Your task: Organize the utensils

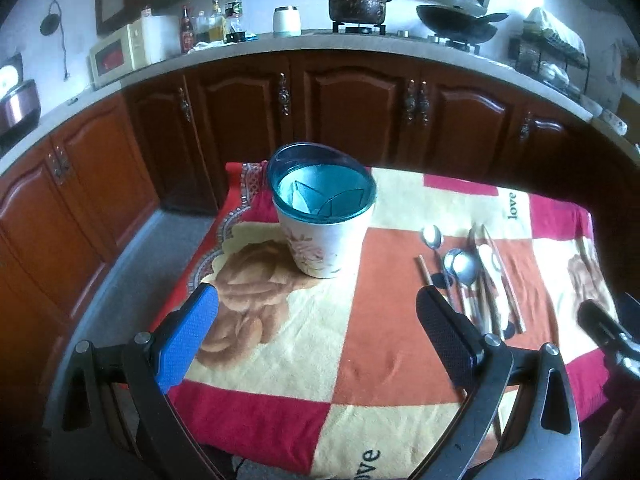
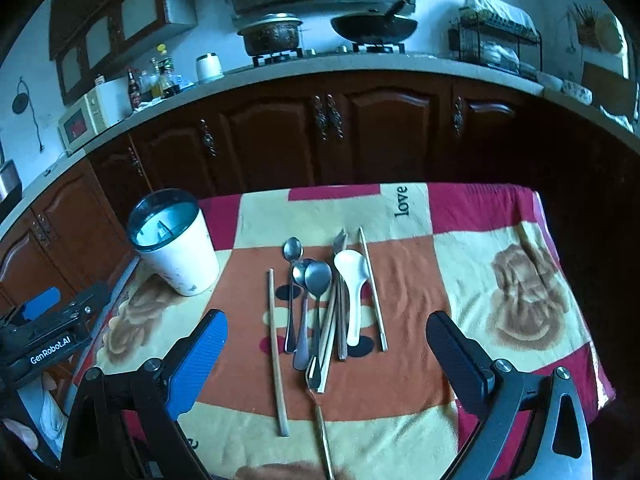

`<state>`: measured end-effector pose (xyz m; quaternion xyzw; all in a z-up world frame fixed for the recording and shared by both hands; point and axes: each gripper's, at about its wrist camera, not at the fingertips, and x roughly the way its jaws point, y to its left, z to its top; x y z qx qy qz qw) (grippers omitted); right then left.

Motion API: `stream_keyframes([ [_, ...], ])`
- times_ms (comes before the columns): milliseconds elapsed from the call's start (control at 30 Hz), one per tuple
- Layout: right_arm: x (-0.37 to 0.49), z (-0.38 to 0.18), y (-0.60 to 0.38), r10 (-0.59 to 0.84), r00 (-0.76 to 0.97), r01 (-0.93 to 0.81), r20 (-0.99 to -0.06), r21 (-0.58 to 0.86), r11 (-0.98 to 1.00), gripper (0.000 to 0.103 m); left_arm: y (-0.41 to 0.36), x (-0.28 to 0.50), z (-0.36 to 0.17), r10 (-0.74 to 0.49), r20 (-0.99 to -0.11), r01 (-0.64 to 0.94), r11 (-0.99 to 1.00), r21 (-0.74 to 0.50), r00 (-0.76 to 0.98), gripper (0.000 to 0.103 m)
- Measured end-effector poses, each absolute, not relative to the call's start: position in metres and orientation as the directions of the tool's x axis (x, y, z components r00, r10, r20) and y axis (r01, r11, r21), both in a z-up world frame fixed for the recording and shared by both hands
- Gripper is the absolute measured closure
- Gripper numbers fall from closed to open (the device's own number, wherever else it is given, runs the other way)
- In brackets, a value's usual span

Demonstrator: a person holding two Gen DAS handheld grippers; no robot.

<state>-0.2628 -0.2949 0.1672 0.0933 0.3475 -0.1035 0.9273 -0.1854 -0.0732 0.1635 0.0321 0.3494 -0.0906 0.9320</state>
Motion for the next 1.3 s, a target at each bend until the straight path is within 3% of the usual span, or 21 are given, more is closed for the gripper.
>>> stream_keyframes([
  [1300,-0.276,0.188,-0.290,-0.203,0.746,0.295,-0.634,0.041,0.955,0.004,-0.094,-0.203,0.186,-0.199,-0.644,0.223,0.974,-0.045,0.739,0.003],
])
